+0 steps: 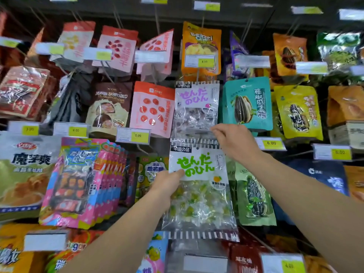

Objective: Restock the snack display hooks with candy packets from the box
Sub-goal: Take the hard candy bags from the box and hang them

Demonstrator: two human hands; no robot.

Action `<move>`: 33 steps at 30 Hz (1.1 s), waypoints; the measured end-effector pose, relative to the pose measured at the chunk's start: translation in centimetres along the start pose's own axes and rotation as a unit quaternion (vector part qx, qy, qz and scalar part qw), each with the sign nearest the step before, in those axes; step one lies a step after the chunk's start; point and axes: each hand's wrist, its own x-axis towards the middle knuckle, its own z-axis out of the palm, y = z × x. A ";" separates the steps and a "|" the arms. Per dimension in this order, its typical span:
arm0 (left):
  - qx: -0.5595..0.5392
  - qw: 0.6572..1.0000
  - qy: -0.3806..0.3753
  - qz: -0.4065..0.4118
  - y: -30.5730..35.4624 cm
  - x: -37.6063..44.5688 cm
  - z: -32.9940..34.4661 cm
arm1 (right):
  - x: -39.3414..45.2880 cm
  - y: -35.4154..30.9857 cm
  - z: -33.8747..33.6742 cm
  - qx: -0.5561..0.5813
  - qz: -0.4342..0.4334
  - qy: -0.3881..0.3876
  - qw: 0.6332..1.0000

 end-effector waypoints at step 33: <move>0.027 0.999 -0.010 0.023 -0.4 2.1 0.3 | -2.0 -0.8 1.1 -0.012 0.002 0.021 1.000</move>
